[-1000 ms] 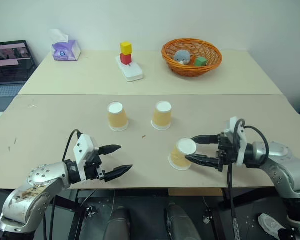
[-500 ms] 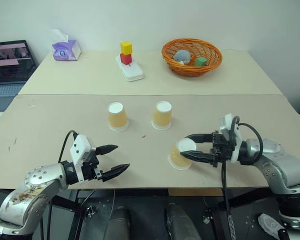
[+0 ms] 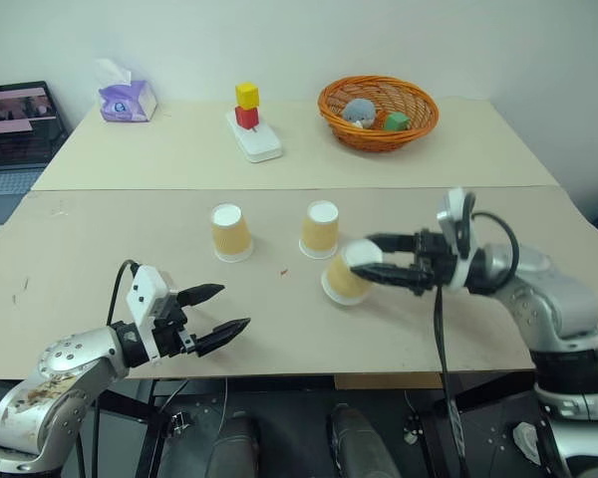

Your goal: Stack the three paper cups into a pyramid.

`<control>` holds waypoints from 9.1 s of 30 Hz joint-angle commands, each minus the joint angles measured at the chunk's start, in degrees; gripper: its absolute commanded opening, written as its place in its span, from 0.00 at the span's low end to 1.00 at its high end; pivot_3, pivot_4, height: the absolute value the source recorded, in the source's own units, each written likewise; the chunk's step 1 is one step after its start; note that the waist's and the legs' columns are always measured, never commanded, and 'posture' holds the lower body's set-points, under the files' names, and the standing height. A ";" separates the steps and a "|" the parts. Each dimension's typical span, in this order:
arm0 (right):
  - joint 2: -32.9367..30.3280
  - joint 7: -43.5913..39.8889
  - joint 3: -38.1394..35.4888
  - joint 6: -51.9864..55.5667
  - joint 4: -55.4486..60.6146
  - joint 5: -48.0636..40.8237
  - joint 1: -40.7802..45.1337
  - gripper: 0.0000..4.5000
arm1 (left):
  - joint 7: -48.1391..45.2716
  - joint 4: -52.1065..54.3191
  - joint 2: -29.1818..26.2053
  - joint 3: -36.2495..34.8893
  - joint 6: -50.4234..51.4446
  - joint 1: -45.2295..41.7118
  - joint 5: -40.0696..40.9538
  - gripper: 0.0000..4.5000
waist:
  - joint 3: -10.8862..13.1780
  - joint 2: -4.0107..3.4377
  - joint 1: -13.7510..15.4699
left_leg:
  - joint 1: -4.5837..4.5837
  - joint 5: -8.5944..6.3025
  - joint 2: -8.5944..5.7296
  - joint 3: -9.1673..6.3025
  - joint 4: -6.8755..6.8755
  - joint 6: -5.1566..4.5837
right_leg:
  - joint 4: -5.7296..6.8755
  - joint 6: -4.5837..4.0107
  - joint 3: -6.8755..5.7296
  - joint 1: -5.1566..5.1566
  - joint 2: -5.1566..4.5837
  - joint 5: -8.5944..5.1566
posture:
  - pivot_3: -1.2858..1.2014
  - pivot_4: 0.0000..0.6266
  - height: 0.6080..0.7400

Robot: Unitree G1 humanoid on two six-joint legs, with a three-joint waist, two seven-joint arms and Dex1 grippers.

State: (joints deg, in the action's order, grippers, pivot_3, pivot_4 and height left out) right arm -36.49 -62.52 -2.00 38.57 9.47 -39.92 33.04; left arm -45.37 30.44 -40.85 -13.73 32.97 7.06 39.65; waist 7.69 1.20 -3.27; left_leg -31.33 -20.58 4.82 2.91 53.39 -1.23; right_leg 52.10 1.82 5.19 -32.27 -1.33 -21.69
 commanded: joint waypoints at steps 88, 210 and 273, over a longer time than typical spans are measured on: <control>9.06 6.01 2.98 -21.96 -31.24 23.94 10.52 0.99 | 0.12 -0.59 1.62 0.90 -2.56 0.14 -2.65 0.97 | 0.21 -0.05 -0.92 | -0.19 0.01 -0.02 -0.12 -0.05 0.04 | 0.01 -0.06 -0.11 -0.17 -0.05 -0.01 | 0.52 0.24 0.38; 12.53 -10.75 10.42 -16.47 -24.25 18.47 7.99 0.50 | 9.31 6.16 5.67 -7.94 -5.58 3.88 3.20 0.97 | 0.29 -0.10 -0.78 | -0.12 0.02 -0.03 -0.19 -0.05 0.06 | 0.01 -0.08 -0.18 -0.09 -0.06 -0.01 | 0.52 0.24 0.38; -2.23 -5.60 -5.30 1.71 -5.49 -0.27 3.03 0.93 | 15.01 -14.25 5.32 -8.26 -4.27 -16.13 -0.25 0.97 | 0.32 -0.06 -0.54 | -0.14 0.02 -0.08 -0.33 -0.06 0.05 | -0.04 -0.08 -0.27 0.00 -0.09 -0.01 | 0.52 0.24 0.38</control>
State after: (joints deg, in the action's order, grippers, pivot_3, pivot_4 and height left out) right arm -38.58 -68.44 -5.64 40.06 1.51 -38.50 35.85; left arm -29.47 15.98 -34.44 -21.65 28.96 -7.92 39.64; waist 8.00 1.14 -3.81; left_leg -31.47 -20.56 4.74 2.57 53.34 -1.17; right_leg 52.06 1.74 4.92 -32.27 -1.42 -21.70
